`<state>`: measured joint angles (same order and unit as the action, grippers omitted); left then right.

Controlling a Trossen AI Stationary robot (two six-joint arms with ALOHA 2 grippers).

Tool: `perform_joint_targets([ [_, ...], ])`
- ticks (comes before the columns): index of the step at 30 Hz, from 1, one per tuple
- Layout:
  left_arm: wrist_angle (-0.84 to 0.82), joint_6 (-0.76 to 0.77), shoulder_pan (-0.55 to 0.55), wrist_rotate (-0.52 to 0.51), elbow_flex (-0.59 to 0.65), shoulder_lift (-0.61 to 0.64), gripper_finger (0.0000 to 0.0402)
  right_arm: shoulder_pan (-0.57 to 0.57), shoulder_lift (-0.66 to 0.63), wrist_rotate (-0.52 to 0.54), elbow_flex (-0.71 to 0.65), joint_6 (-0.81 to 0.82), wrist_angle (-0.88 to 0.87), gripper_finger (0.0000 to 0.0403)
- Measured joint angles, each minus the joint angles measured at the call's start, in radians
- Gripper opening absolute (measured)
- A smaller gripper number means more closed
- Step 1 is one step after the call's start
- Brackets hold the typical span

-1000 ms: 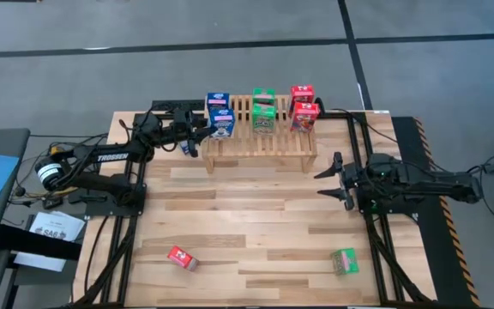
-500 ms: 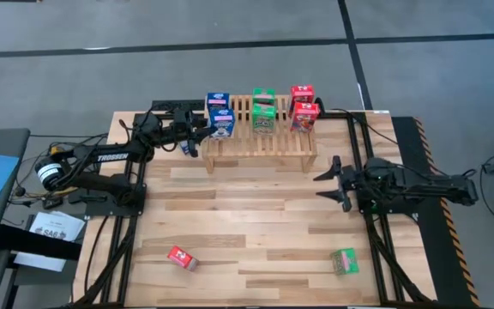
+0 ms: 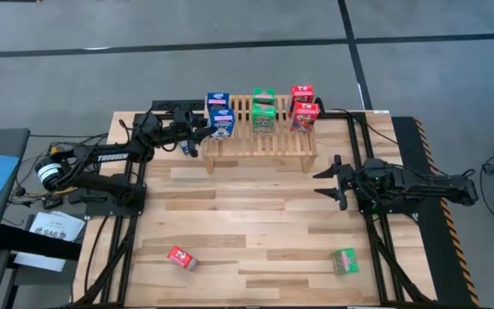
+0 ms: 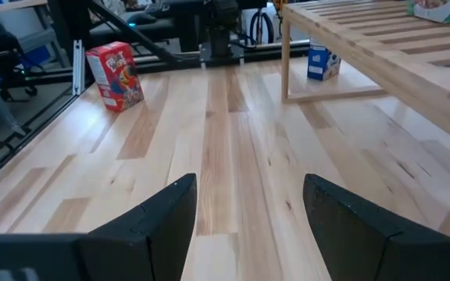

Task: Stack cereal on shelf
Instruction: Put the bottom blue cereal box on the shelf aligned with the other blue cereal box

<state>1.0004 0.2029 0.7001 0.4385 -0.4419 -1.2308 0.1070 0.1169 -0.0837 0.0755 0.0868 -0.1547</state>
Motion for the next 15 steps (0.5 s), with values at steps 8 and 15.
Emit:
perform_joint_targets([
  [8, 0.000, -0.016, 0.000, 0.000, 0.000, 0.000, 0.0135, 0.000, 0.000, 0.000, 0.001, 0.000, -0.006, 0.0261],
  [15, 0.000, -0.027, 0.000, 0.000, 0.000, 0.000, 0.0135, 0.000, 0.000, 0.000, 0.001, 0.000, -0.008, 0.0261],
])
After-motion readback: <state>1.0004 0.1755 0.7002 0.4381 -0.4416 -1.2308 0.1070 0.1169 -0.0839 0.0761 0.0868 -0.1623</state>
